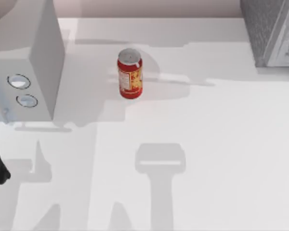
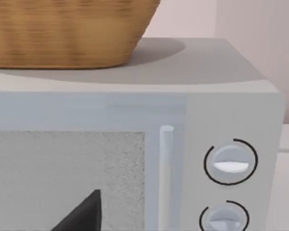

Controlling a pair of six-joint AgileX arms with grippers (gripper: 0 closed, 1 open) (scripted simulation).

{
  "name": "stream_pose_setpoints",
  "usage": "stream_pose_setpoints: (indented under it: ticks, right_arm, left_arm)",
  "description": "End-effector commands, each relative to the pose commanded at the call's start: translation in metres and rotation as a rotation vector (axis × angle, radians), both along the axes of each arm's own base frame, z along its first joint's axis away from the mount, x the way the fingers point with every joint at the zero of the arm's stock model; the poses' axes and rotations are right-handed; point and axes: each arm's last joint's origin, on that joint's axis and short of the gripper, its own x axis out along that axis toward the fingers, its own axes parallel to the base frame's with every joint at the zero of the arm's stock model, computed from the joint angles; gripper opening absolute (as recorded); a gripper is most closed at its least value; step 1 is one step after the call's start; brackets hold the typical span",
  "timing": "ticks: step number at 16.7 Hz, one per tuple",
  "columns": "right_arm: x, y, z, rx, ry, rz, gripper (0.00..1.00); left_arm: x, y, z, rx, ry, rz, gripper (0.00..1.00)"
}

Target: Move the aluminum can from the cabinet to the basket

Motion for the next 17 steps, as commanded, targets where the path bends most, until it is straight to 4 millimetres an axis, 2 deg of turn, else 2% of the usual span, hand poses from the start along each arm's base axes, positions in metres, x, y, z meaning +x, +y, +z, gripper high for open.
stream_pose_setpoints:
  ticks: [2,5,7,10,13,17]
  right_arm:
    - [0.006,-0.012,0.013,-0.005,-0.003,0.001,1.0]
    - [0.018,-0.038,0.047,-0.006,-0.003,0.001,1.0]
    - [0.025,-0.054,0.078,0.002,0.003,-0.001,1.0]
    - [0.032,-0.069,0.137,0.016,0.011,-0.003,1.0]
    - [0.031,-0.067,0.205,0.025,0.016,-0.003,1.0]
    - [0.018,-0.038,0.285,0.029,0.018,-0.003,1.0]
  left_arm:
    - [0.0,0.0,0.0,0.0,0.0,0.0,1.0]
    - [0.0,0.0,0.0,0.0,0.0,0.0,1.0]
    - [0.0,0.0,0.0,0.0,0.0,0.0,1.0]
    - [0.0,0.0,0.0,0.0,0.0,0.0,1.0]
    - [0.0,0.0,0.0,0.0,0.0,0.0,1.0]
    - [0.0,0.0,0.0,0.0,0.0,0.0,1.0]
